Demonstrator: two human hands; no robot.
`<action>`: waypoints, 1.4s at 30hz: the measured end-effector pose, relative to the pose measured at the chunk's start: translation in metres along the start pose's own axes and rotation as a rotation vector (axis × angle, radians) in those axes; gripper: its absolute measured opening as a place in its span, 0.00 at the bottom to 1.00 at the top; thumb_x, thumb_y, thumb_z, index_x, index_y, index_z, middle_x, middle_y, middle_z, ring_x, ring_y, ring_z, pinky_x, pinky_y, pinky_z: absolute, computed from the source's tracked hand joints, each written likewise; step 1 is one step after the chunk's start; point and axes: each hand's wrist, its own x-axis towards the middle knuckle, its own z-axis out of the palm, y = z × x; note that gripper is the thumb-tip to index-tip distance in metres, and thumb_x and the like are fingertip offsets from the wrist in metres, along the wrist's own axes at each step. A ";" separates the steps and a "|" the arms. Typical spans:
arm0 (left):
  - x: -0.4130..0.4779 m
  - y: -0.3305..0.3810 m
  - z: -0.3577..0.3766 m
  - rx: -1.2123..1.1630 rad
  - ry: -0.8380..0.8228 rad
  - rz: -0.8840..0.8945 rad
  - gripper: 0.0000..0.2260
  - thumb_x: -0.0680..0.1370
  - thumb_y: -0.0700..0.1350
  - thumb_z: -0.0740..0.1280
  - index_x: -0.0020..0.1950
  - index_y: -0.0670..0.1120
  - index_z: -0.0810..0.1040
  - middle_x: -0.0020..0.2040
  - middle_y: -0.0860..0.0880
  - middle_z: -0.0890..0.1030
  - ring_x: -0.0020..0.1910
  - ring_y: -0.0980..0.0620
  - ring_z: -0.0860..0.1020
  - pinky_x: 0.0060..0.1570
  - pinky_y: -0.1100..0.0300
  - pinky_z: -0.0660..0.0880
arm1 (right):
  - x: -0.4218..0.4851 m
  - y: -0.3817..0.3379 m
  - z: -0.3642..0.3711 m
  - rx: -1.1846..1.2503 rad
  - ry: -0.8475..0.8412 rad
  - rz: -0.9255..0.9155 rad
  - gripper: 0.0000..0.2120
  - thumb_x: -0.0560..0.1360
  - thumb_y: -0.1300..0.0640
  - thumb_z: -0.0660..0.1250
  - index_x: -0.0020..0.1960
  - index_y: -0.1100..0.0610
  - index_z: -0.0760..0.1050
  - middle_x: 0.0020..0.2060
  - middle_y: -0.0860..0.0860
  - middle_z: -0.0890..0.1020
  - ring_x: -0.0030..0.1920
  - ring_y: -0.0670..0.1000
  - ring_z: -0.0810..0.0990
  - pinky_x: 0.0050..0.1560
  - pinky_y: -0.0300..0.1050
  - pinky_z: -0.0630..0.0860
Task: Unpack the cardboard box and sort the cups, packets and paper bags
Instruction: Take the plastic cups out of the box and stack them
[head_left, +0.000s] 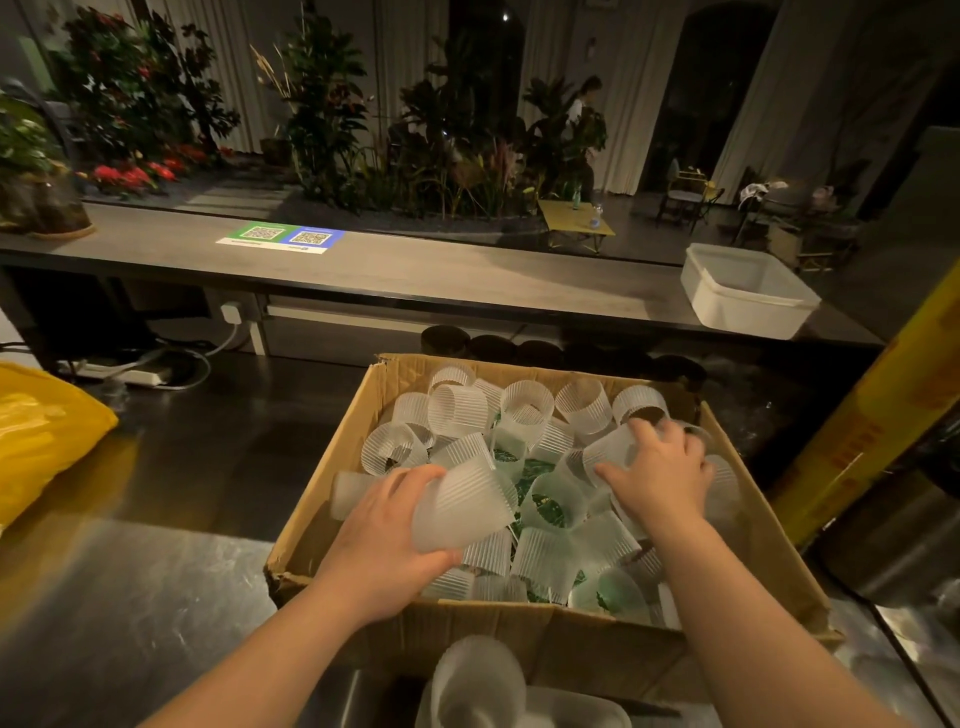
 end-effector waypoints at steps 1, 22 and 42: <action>0.000 0.000 0.000 -0.005 0.001 0.000 0.37 0.71 0.62 0.75 0.74 0.65 0.58 0.67 0.65 0.63 0.65 0.60 0.65 0.66 0.53 0.71 | 0.002 0.003 0.001 0.023 0.008 -0.004 0.33 0.76 0.43 0.72 0.77 0.48 0.65 0.75 0.55 0.67 0.74 0.61 0.63 0.72 0.60 0.65; -0.001 0.000 0.000 -0.003 -0.018 0.081 0.38 0.70 0.56 0.78 0.72 0.69 0.59 0.66 0.71 0.62 0.65 0.64 0.65 0.65 0.59 0.68 | -0.076 -0.056 0.006 1.037 -0.577 -0.366 0.27 0.73 0.40 0.69 0.72 0.36 0.71 0.69 0.44 0.73 0.66 0.42 0.74 0.57 0.39 0.77; 0.001 0.003 0.000 0.015 -0.005 0.023 0.37 0.71 0.61 0.76 0.73 0.65 0.60 0.64 0.68 0.62 0.63 0.63 0.63 0.67 0.55 0.67 | 0.008 -0.019 0.023 0.393 -0.075 -0.057 0.13 0.77 0.50 0.72 0.45 0.61 0.79 0.74 0.54 0.69 0.70 0.55 0.71 0.65 0.53 0.71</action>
